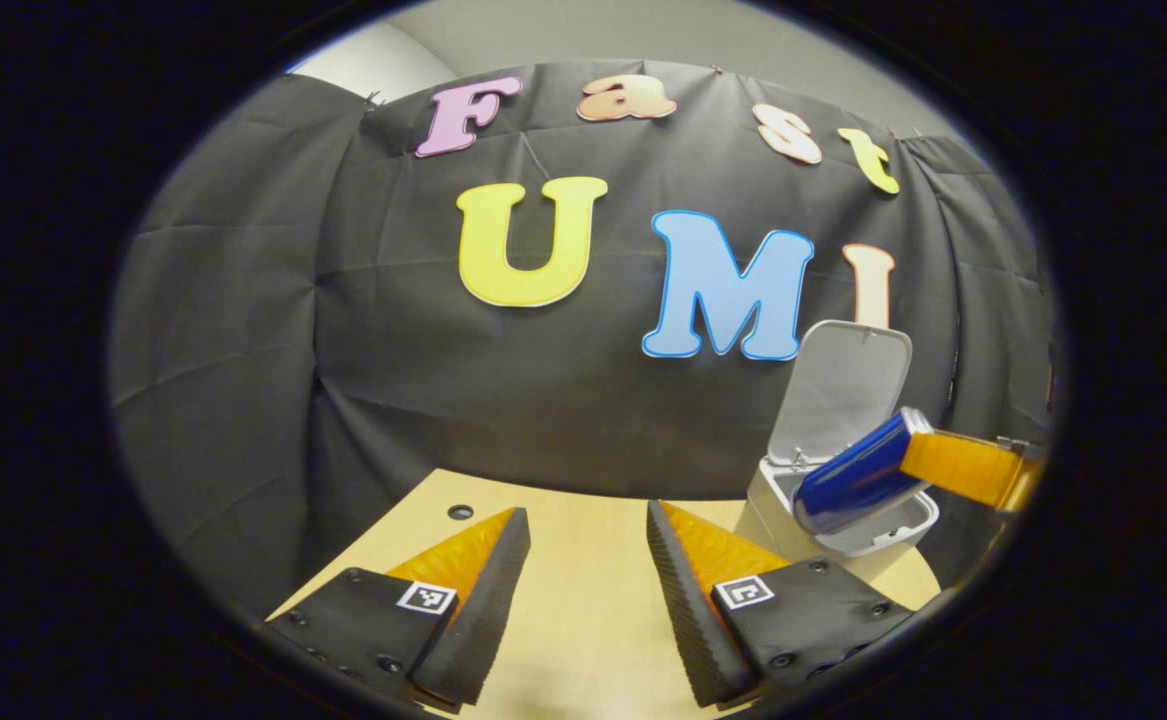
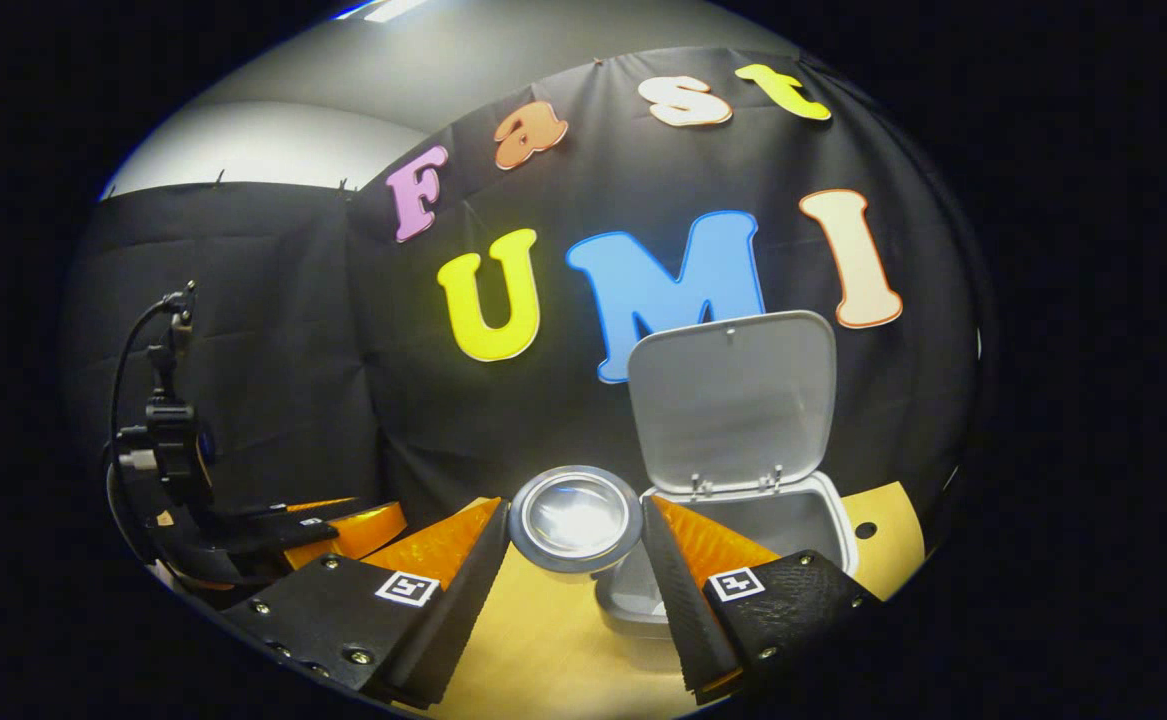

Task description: Press the lid of the desktop garbage bin to open it, pick up the crumpled paper on the desktop and throw it into the bin, then pick up the pop can on the desktop and drop it into the bin, and finally close the garbage bin lid.

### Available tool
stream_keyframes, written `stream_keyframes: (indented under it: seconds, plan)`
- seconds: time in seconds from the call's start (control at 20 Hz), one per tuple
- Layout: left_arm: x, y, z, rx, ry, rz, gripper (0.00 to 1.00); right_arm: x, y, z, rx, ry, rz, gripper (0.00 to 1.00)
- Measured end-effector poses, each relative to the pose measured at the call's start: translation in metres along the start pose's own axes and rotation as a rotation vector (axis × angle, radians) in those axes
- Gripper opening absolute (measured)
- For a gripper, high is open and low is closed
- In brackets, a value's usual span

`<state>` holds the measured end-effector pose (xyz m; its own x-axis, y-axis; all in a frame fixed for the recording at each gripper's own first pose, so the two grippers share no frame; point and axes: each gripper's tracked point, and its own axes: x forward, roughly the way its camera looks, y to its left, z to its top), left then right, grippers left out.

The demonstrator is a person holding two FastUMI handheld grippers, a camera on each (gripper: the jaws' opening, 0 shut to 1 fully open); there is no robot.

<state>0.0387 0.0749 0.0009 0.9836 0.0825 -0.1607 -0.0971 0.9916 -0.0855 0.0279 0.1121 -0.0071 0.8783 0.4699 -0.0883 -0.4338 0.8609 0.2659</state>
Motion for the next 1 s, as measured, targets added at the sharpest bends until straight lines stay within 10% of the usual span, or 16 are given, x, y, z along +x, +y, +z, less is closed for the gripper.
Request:
stream_keyframes:
  seconds: [1.0]
  plan:
    - [0.016, -0.009, -0.019, 0.018, 0.050, -0.022, 0.79, -0.013, -0.125, -0.053, 0.020, 0.109, -0.315, 0.83]
